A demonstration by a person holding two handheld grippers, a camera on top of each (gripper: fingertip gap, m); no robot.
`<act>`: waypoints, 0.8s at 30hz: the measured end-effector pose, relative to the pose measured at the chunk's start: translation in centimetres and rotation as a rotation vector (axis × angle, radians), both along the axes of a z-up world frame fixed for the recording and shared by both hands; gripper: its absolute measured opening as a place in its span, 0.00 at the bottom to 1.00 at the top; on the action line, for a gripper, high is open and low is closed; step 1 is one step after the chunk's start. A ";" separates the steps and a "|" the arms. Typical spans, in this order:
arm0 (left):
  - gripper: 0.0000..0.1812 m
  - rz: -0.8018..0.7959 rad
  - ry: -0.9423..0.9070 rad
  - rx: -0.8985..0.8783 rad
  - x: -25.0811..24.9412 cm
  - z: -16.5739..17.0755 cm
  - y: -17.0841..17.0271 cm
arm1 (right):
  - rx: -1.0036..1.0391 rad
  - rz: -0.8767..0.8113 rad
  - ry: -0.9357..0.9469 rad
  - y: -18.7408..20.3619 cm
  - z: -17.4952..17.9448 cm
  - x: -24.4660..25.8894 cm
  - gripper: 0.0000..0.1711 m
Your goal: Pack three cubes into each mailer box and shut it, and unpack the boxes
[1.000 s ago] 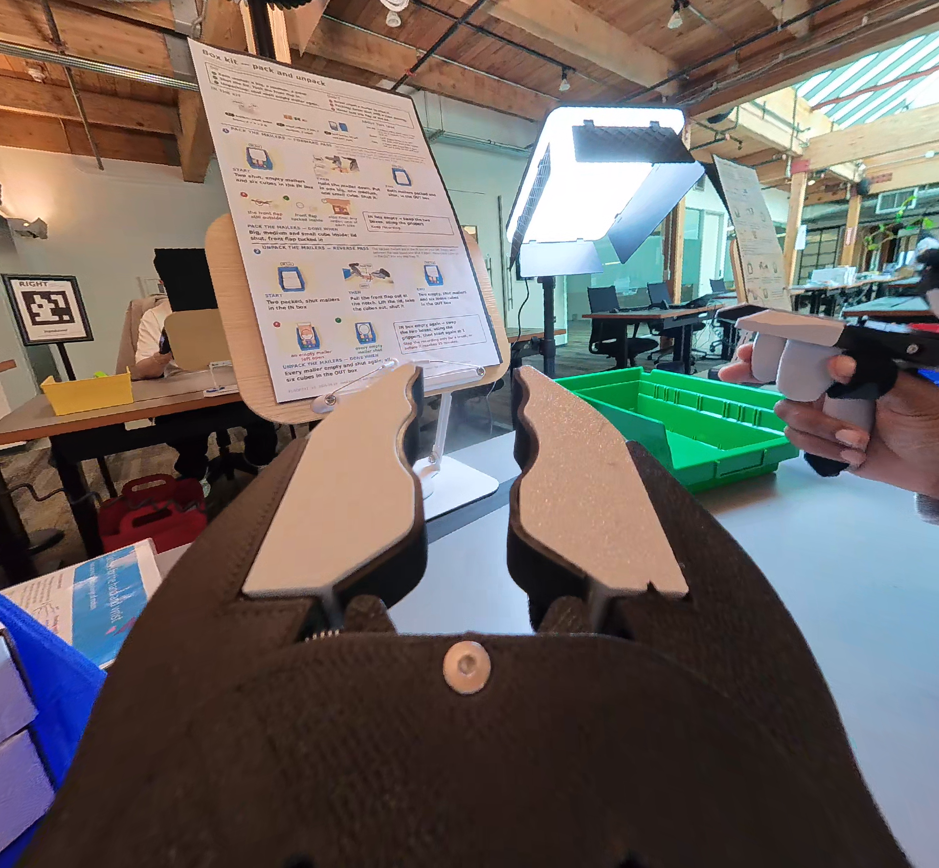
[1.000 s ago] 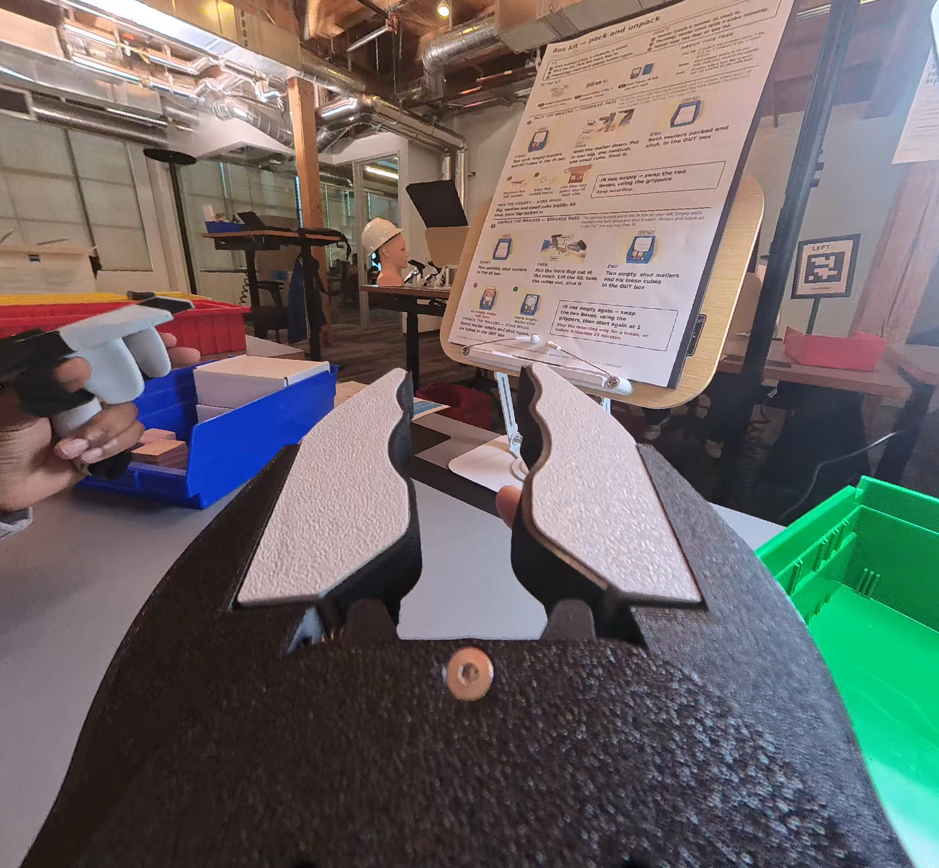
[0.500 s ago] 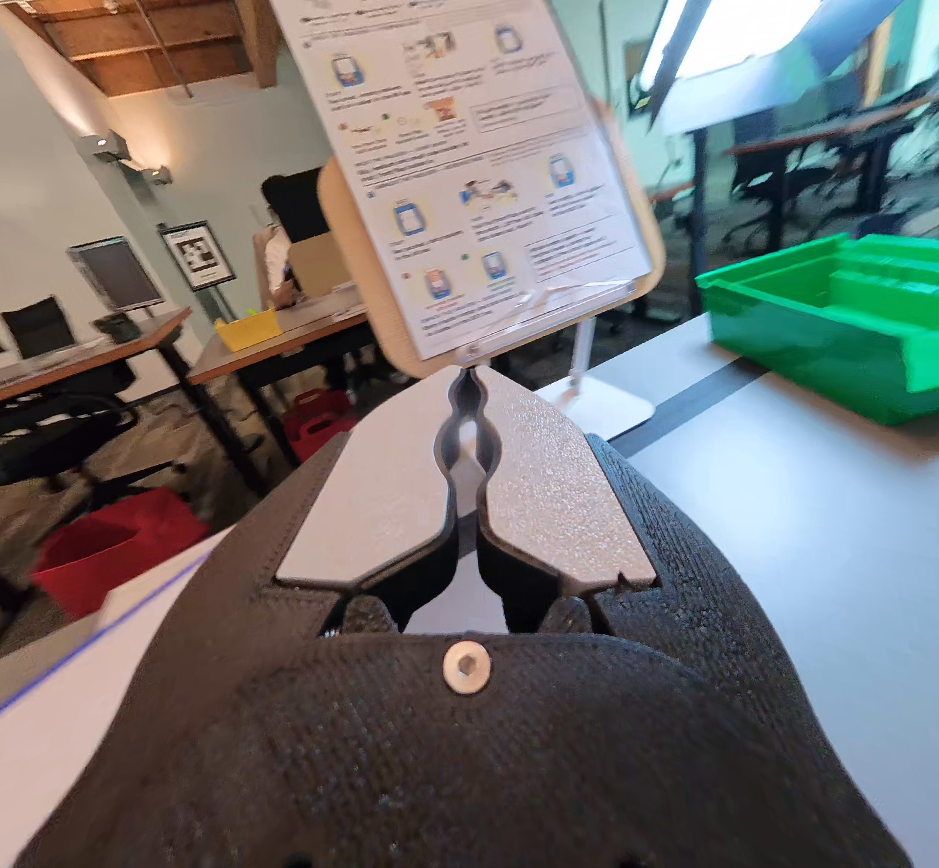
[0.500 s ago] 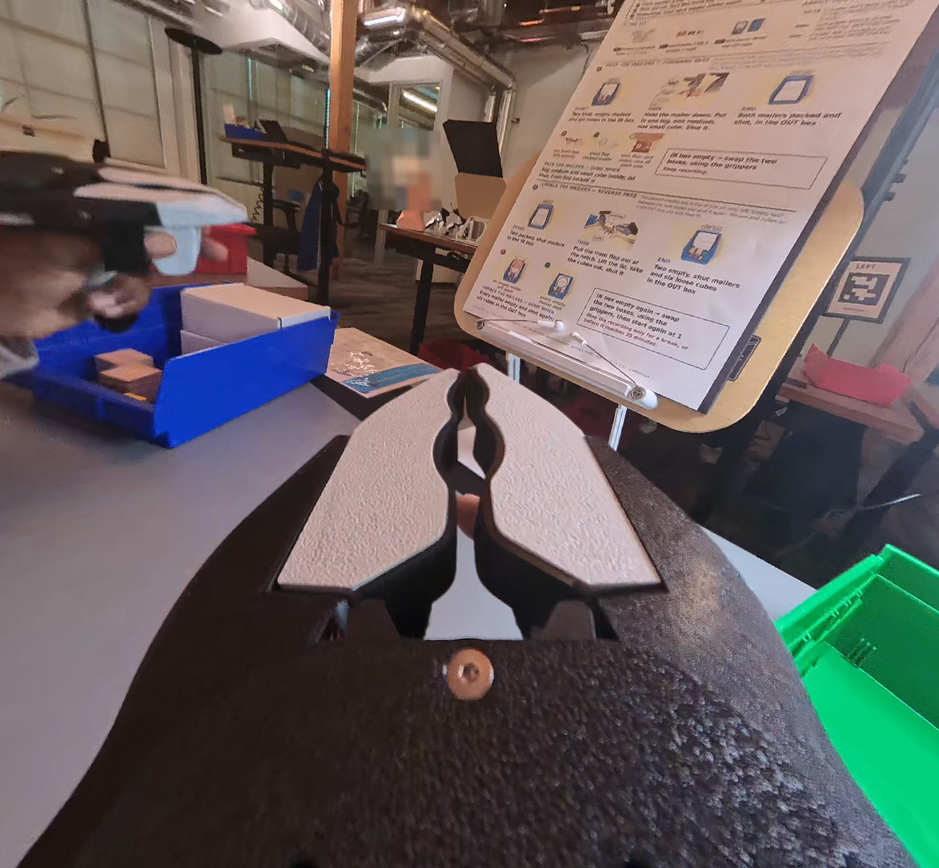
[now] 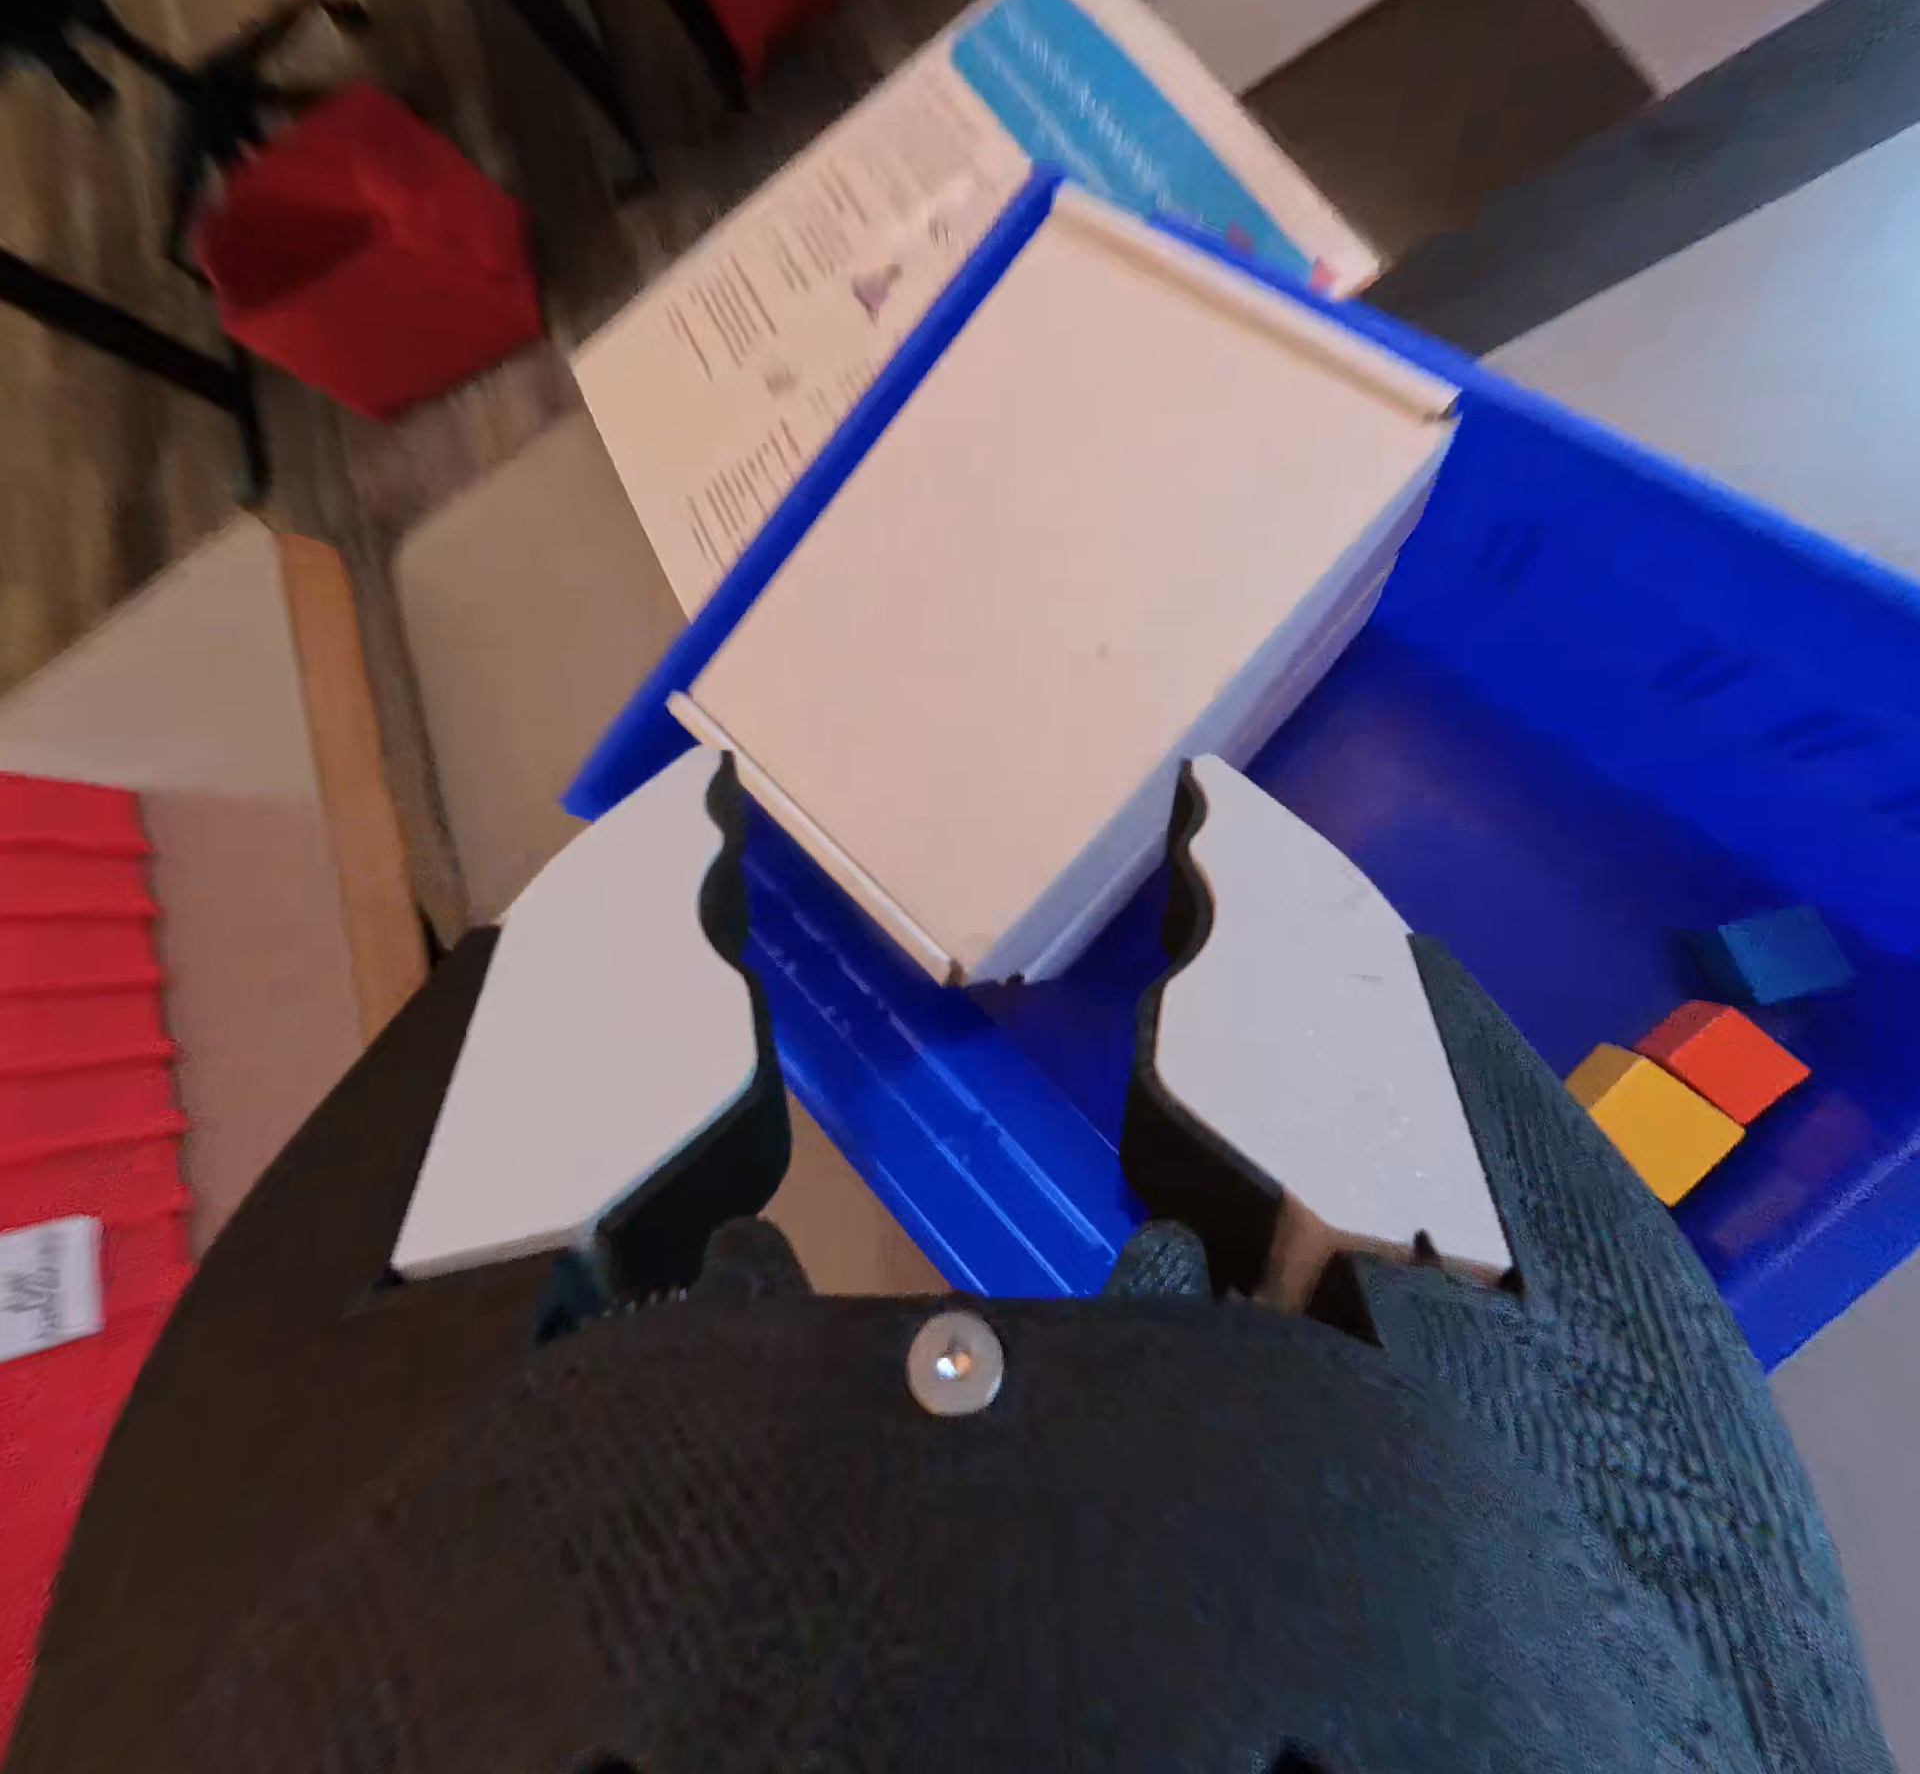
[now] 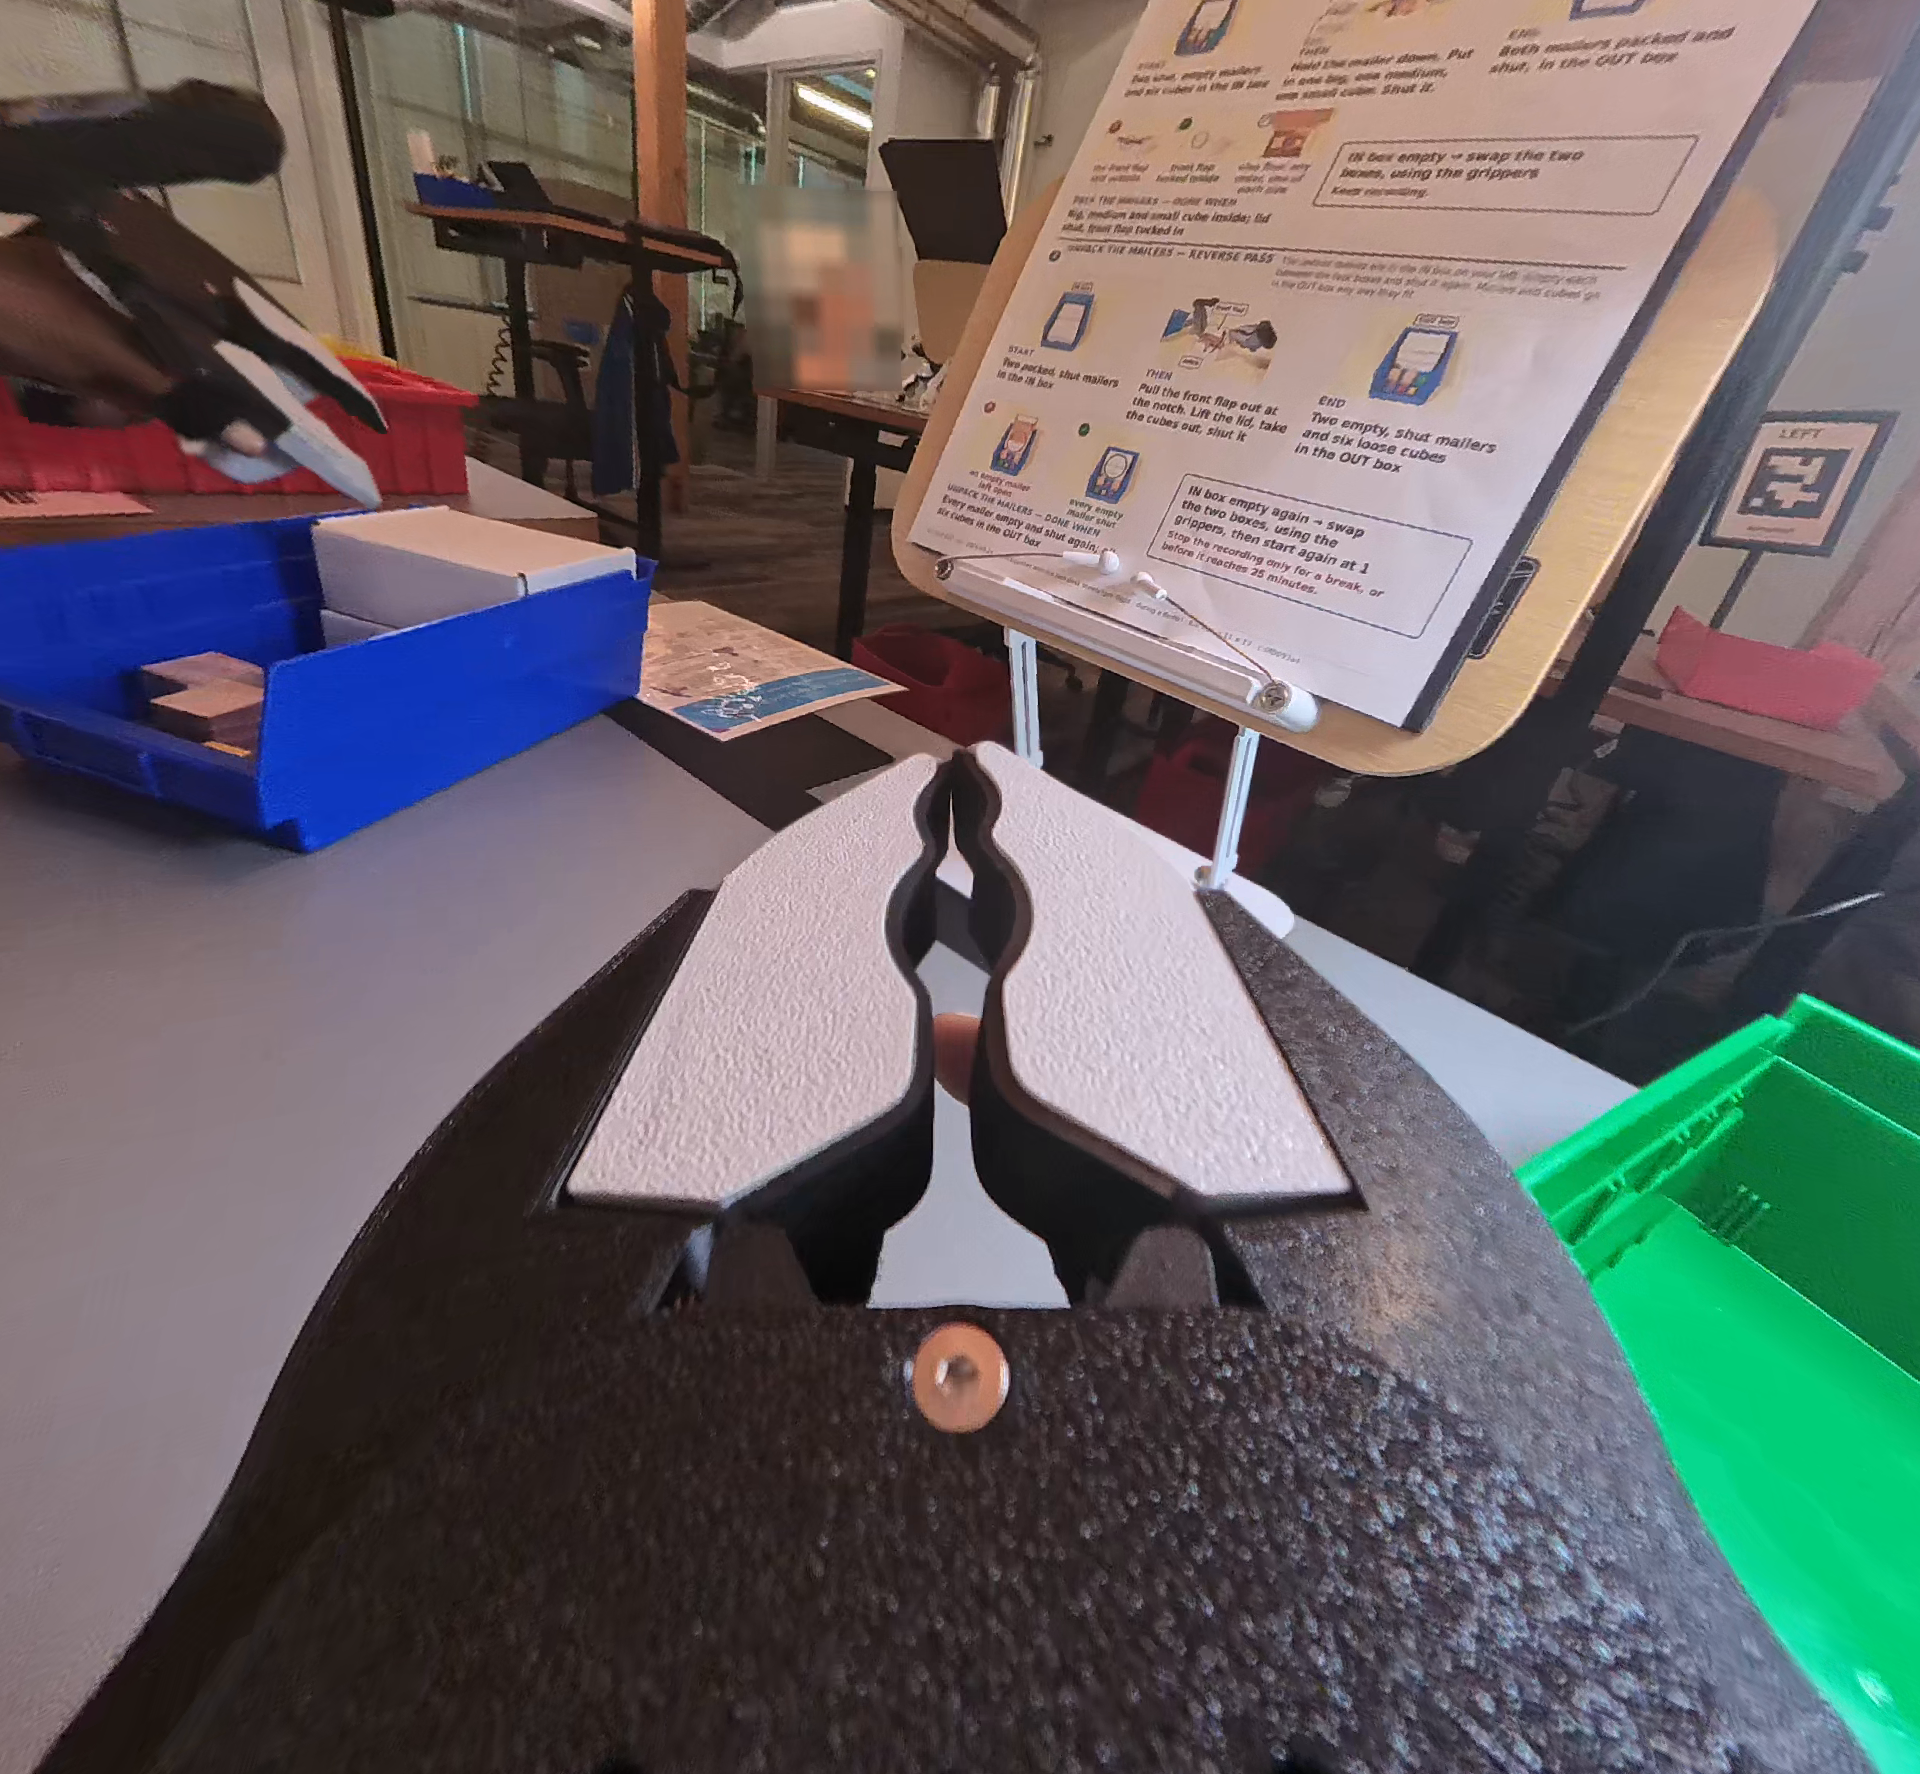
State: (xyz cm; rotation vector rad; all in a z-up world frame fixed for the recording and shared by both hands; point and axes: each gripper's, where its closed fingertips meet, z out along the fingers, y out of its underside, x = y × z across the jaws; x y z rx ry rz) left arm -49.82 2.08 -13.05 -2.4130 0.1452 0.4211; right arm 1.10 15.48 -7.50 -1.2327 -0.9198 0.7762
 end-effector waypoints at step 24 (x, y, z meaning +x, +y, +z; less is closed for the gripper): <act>0.02 -0.021 0.052 0.041 0.8 1.5 -2.8 | 0.000 0.126 -0.107 -3.2 -1.8 -2.5 0.00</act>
